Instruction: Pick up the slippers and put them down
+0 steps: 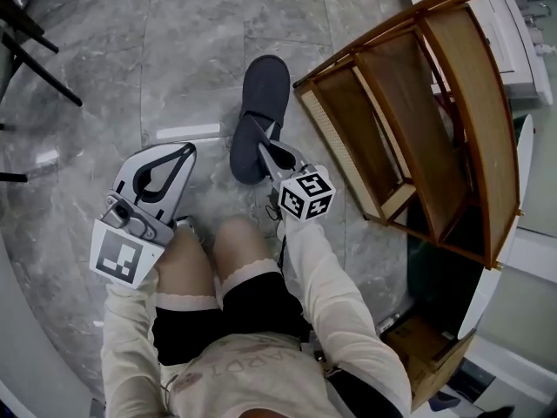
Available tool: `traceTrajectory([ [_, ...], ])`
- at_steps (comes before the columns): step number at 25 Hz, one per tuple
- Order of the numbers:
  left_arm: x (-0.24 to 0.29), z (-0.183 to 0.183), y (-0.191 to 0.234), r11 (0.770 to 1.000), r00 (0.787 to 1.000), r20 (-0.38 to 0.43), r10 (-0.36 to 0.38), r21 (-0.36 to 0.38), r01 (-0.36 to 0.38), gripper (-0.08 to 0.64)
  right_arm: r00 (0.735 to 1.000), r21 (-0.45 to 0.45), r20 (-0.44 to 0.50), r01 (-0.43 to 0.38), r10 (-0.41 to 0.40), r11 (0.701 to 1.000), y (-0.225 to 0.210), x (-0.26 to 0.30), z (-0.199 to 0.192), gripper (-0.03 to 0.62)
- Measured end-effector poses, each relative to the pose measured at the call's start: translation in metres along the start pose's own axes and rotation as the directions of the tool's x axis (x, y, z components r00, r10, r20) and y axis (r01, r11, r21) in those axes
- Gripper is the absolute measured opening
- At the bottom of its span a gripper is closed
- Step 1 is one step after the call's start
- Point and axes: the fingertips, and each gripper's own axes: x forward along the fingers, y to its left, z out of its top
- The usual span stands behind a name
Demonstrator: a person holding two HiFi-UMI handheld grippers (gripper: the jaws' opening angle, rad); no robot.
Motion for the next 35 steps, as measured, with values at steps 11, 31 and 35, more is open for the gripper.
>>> traceTrajectory([
  [11, -0.002, -0.073, -0.008, 0.997, 1.000, 0.020, -0.010, 0.079, 0.009, 0.003, 1.000, -0.006, 0.018, -0.006, 0.006, 1.000, -0.044, 0.034, -0.079, 0.019],
  [31, -0.012, -0.106, -0.012, 0.997, 1.000, -0.010, 0.021, 0.069, -0.021, 0.003, 0.984, 0.157, -0.175, 0.064, -0.036, 0.986, -0.091, 0.060, -0.197, 0.020],
  [35, -0.014, -0.110, -0.016, 0.998, 1.000, -0.015, 0.019, 0.066, -0.018, 0.003, 0.971, 0.188, -0.232, 0.104, -0.058, 0.977, -0.101, 0.064, -0.222, 0.020],
])
